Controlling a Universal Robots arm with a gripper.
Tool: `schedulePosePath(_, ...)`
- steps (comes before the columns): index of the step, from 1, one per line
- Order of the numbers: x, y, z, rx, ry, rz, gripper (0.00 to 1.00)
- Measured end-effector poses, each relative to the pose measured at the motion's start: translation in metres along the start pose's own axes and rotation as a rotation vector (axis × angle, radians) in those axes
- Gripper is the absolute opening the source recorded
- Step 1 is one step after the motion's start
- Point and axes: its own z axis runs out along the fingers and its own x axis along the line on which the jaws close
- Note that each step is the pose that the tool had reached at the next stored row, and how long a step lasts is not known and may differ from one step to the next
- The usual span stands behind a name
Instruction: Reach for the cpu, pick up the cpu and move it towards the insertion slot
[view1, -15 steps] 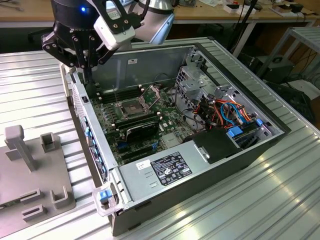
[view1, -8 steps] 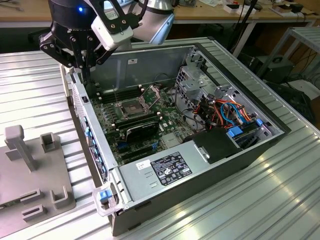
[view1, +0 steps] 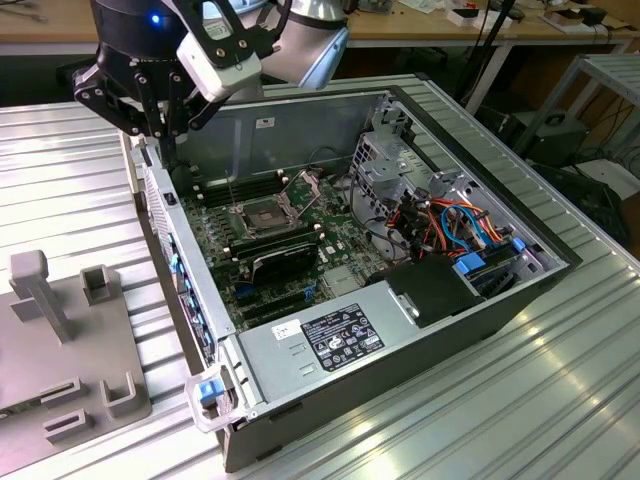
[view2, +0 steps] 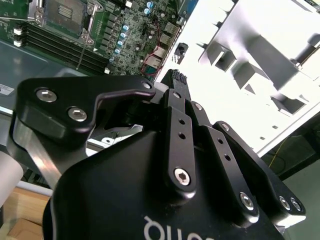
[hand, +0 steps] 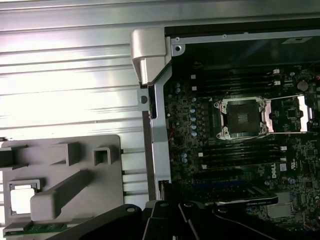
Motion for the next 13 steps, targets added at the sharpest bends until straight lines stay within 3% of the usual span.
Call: schedulePosePath(13,0.0067,-0.0005,0.0001,-0.0001,0.0,0.0,0.11)
